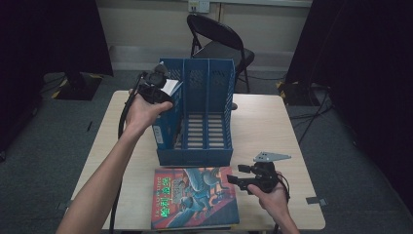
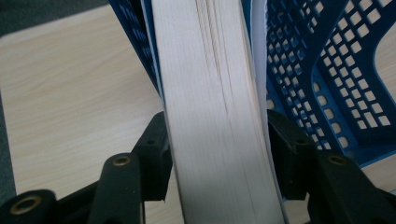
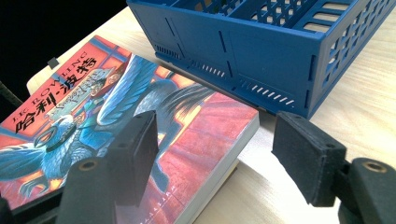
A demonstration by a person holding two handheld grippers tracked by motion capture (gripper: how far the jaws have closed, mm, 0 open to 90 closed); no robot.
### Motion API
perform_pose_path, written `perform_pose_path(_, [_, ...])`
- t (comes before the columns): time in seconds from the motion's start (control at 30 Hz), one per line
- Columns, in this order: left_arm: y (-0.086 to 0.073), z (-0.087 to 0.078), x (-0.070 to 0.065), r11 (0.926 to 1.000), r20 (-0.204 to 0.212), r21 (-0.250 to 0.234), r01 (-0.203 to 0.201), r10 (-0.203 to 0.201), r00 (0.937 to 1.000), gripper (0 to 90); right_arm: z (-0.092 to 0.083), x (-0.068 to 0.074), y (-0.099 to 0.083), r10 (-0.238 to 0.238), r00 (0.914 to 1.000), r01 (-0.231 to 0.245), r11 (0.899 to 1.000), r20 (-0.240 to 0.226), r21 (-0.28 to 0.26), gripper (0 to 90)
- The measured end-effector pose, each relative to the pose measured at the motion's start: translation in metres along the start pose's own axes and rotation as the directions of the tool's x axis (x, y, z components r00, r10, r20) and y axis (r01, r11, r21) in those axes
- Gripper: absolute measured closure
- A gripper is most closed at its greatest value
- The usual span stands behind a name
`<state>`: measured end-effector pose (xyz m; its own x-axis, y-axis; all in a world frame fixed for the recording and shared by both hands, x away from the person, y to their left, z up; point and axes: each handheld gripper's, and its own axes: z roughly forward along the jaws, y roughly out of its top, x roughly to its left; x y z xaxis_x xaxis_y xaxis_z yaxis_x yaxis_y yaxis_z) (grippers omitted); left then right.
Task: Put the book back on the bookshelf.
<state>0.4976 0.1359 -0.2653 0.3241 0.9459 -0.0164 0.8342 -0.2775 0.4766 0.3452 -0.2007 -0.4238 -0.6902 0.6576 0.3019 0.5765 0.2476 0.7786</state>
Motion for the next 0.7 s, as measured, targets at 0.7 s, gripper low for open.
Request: perform_pose_path(0.7, [0.017, 0.024, 0.003, 0.9759, -0.019, 0.202, 0.083, -0.081, 0.9965, 56.2, -0.004, -0.004, 0.0, 0.011, 0.9999, -0.011, 1.0, 0.002, -0.011, 30.6])
